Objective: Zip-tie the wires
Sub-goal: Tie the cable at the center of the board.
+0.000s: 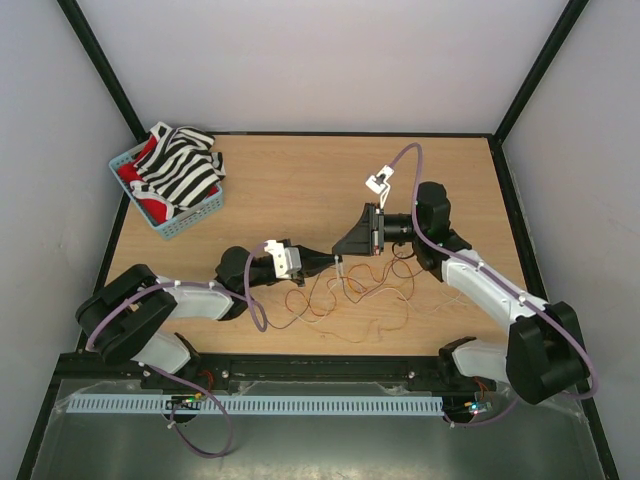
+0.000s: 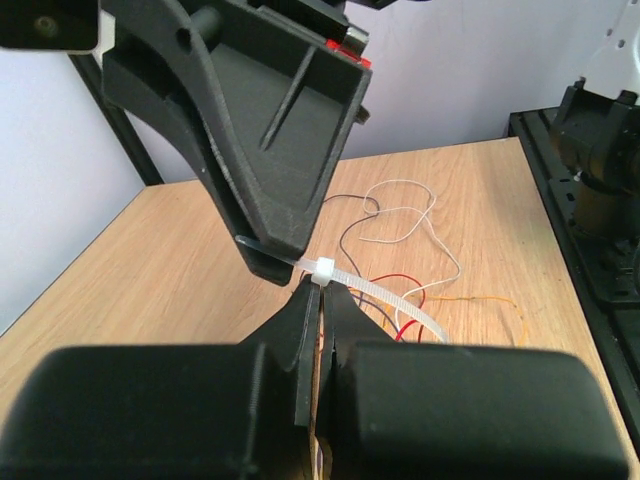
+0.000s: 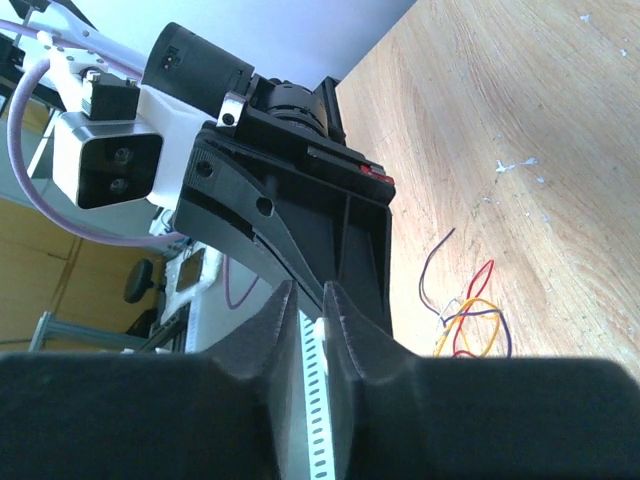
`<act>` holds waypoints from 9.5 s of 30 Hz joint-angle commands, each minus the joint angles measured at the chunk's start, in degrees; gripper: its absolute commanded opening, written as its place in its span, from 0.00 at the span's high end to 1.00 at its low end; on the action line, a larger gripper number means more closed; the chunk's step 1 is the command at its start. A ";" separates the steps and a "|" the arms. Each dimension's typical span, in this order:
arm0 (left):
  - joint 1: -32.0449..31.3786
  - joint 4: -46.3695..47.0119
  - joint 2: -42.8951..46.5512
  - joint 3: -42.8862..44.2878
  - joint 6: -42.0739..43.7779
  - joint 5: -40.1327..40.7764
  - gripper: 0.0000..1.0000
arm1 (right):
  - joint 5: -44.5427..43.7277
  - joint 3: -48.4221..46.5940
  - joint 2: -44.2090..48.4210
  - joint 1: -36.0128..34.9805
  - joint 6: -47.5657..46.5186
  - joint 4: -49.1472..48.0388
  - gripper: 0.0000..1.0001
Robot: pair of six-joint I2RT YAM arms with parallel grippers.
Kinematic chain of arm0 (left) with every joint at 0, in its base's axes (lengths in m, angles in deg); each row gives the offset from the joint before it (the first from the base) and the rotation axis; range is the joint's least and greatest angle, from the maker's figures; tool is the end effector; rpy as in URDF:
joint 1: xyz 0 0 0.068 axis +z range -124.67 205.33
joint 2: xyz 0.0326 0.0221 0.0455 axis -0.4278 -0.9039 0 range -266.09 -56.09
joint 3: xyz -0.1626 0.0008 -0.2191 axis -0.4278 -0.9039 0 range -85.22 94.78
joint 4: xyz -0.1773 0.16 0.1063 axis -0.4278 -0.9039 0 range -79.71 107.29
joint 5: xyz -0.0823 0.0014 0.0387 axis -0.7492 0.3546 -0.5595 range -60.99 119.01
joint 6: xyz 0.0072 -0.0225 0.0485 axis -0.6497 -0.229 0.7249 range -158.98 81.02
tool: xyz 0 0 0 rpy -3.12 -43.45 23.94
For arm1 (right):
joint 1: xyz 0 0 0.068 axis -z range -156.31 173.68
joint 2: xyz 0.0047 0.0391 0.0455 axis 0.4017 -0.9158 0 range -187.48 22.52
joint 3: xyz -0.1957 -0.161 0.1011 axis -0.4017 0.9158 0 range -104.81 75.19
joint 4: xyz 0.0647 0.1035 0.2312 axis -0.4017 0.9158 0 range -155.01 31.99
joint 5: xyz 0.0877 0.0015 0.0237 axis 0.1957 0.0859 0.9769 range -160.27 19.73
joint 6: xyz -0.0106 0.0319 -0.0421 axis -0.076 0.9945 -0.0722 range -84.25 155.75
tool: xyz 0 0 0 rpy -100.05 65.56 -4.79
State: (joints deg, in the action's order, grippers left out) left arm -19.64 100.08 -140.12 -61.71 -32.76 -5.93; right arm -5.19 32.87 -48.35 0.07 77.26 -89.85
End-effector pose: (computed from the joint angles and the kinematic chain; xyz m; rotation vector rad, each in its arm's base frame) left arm 0.1701 -0.1989 0.2315 1.0154 0.8308 -0.9398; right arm 0.2309 0.1362 0.2928 -0.7195 1.7874 1.7235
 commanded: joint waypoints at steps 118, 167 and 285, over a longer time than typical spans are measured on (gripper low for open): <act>-0.65 2.03 6.35 -3.86 -0.70 3.47 1.00 | -9.15 -13.40 -5.49 -0.78 -3.34 3.22 1.00; 0.03 2.03 4.01 -0.33 -1.68 5.84 0.76 | -3.78 0.73 0.43 0.15 3.34 -6.01 1.00; -4.76 2.03 5.83 -3.28 -0.64 6.75 1.00 | -15.49 -17.34 -11.17 0.00 -11.03 12.26 1.00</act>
State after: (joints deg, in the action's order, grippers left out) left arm -21.66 100.10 -136.58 -64.60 -34.94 4.58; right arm -13.34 20.41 -57.29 -0.78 69.92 -78.07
